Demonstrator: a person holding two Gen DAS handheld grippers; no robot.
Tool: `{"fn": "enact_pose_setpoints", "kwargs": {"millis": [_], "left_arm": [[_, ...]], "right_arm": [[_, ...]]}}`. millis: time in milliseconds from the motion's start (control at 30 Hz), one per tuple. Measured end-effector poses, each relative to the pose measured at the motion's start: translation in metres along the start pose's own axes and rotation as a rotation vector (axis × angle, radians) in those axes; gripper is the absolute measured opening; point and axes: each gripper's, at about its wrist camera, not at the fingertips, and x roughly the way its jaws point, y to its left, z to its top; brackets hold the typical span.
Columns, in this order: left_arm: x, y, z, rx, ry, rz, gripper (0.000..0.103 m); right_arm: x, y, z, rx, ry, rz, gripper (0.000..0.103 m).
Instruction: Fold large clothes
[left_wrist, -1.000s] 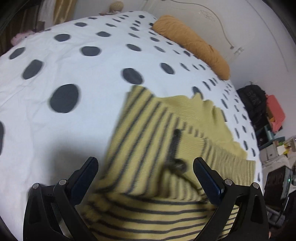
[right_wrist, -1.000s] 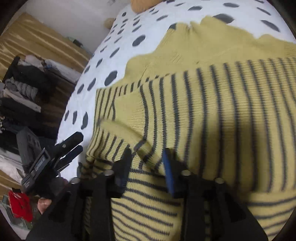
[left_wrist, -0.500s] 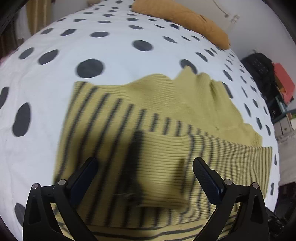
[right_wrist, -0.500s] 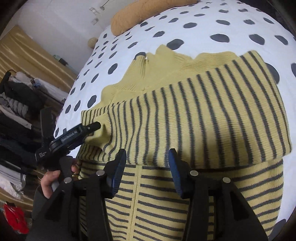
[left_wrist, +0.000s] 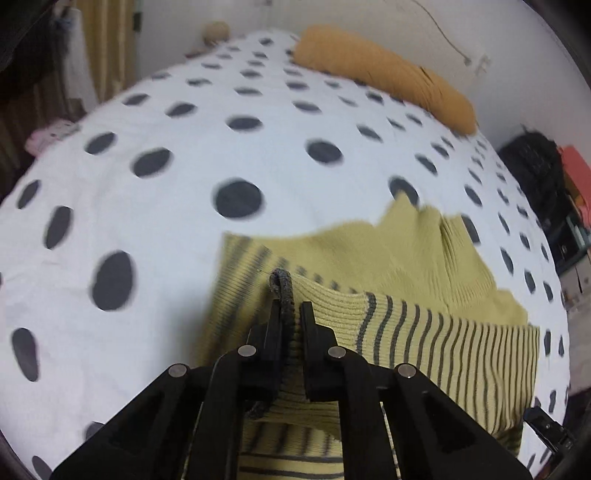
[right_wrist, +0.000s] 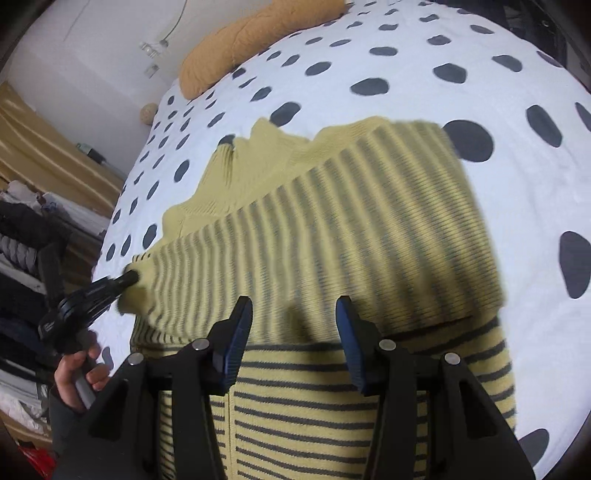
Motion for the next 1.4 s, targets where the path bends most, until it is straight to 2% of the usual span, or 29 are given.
{"fn": "enact_pose_setpoints", "kwargs": {"millis": [33, 100, 133, 167, 233, 333, 400, 467, 500, 567, 667, 733, 800, 867, 933, 1000, 1033, 1100, 1133, 1200, 1267, 1300, 1333, 1400], "left_arm": [[0.003, 0.004, 0.002, 0.017, 0.002, 0.019, 0.007], [0.018, 0.013, -0.001, 0.034, 0.066, 0.032, 0.007], [0.030, 0.016, -0.005, 0.038, 0.099, 0.050, 0.007], [0.036, 0.021, -0.010, 0.044, 0.113, 0.070, 0.007], [0.051, 0.026, -0.023, 0.068, 0.126, 0.109, 0.009], [0.051, 0.028, -0.030, 0.088, 0.100, 0.129, 0.012], [0.048, 0.025, -0.030, 0.110, 0.091, 0.149, 0.012], [0.042, 0.028, -0.028, 0.099, 0.081, 0.166, 0.012], [0.037, 0.033, -0.028, 0.076, 0.079, 0.167, 0.008], [0.022, 0.041, -0.025, 0.043, 0.056, 0.168, 0.007], [-0.007, 0.027, -0.020, 0.082, -0.019, 0.141, 0.007], [-0.011, 0.005, -0.017, 0.127, -0.026, 0.076, 0.007], [0.001, -0.018, -0.018, 0.156, 0.009, 0.021, 0.007], [0.021, -0.028, -0.026, 0.162, 0.057, 0.028, 0.007], [0.055, -0.023, -0.036, 0.155, 0.127, 0.088, 0.008], [0.062, -0.021, -0.039, 0.196, 0.095, 0.123, 0.010], [0.059, -0.022, -0.040, 0.228, 0.078, 0.162, 0.010], [0.050, -0.015, -0.038, 0.212, 0.070, 0.188, 0.009], [0.043, -0.007, -0.037, 0.188, 0.069, 0.190, 0.009], [0.027, 0.015, -0.037, 0.141, 0.055, 0.175, 0.009], [0.006, 0.036, -0.046, 0.124, 0.030, 0.154, 0.011], [-0.001, 0.047, -0.053, 0.126, 0.019, 0.158, 0.026], [-0.006, 0.053, -0.060, 0.133, 0.013, 0.167, 0.051], [-0.012, 0.066, -0.074, 0.149, -0.011, 0.178, 0.071]], "right_arm": [[-0.003, -0.003, 0.002, 0.007, -0.008, -0.006, 0.048], [-0.004, -0.006, 0.006, 0.009, -0.011, -0.017, 0.046], [-0.001, -0.006, 0.009, 0.005, -0.014, -0.027, 0.041], [0.002, -0.007, 0.011, -0.004, -0.010, -0.033, 0.031], [0.018, -0.011, 0.016, -0.004, 0.015, -0.061, 0.030], [0.044, -0.026, 0.021, 0.025, 0.078, -0.102, 0.026], [0.056, -0.042, 0.024, 0.071, 0.111, -0.099, 0.005], [0.057, -0.056, 0.030, 0.105, 0.140, -0.069, 0.001], [0.055, -0.060, 0.031, 0.126, 0.149, -0.046, 0.000], [0.047, -0.060, 0.031, 0.106, 0.152, -0.051, 0.000], [0.023, -0.042, 0.035, 0.013, 0.061, -0.101, 0.000], [0.017, -0.027, 0.044, -0.038, 0.012, -0.075, 0.000], [0.024, -0.018, 0.052, -0.041, 0.015, -0.083, 0.000], [0.040, -0.018, 0.059, -0.005, 0.053, -0.073, 0.000], [0.054, -0.027, 0.060, 0.036, 0.089, -0.075, 0.000], [0.068, -0.039, 0.057, 0.042, 0.120, -0.132, 0.000], [0.073, -0.046, 0.056, 0.045, 0.133, -0.111, 0.000], [0.070, -0.057, 0.058, 0.069, 0.139, -0.065, 0.000], [0.063, -0.060, 0.057, 0.081, 0.126, -0.064, 0.000], [0.044, -0.055, 0.053, 0.033, 0.077, -0.105, 0.000], [0.022, -0.051, 0.042, -0.017, 0.043, -0.111, 0.003], [0.013, -0.050, 0.037, -0.033, 0.031, -0.109, 0.003], [0.003, -0.051, 0.029, -0.049, 0.019, -0.118, 0.003], [-0.004, -0.057, 0.018, -0.062, 0.026, -0.125, 0.003]]}}
